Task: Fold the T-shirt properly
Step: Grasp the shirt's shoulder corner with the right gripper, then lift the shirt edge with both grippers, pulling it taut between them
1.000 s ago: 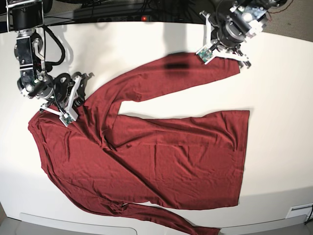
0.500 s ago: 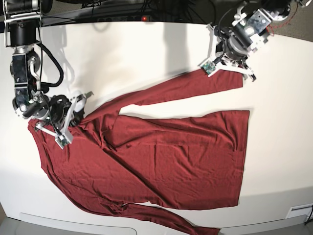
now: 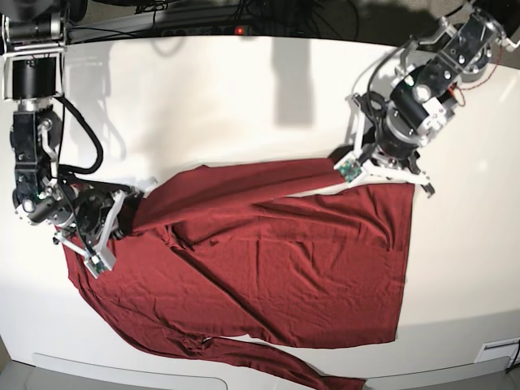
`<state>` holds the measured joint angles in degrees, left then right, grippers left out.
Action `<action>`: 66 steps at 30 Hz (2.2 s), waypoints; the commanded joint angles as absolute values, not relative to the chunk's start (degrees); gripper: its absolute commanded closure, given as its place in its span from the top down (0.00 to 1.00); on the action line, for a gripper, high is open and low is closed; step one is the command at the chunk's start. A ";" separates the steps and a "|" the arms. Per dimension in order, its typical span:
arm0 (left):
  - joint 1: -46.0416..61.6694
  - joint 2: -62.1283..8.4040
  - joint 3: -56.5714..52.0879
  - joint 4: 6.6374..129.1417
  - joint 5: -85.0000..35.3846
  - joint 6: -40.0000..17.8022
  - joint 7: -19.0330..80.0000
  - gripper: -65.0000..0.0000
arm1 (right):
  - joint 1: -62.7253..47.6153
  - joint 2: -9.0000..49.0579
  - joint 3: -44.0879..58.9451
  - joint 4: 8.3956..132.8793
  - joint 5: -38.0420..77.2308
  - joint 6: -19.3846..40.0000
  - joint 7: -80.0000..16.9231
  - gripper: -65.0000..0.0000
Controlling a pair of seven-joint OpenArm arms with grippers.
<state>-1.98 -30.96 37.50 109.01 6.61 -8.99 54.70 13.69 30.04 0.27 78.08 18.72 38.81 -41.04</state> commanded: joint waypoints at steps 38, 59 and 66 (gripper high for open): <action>-17.47 -31.46 37.10 108.68 7.49 -7.94 46.00 0.00 | 21.76 30.94 0.71 78.98 21.02 30.96 -38.15 0.00; -17.74 -31.42 37.10 92.47 7.09 -9.74 31.18 0.00 | 23.03 26.92 0.71 65.91 15.70 29.95 -30.76 0.00; -21.21 -31.44 37.10 89.67 6.59 -9.96 30.26 0.00 | 25.65 21.69 0.71 65.89 11.49 29.93 -29.91 0.00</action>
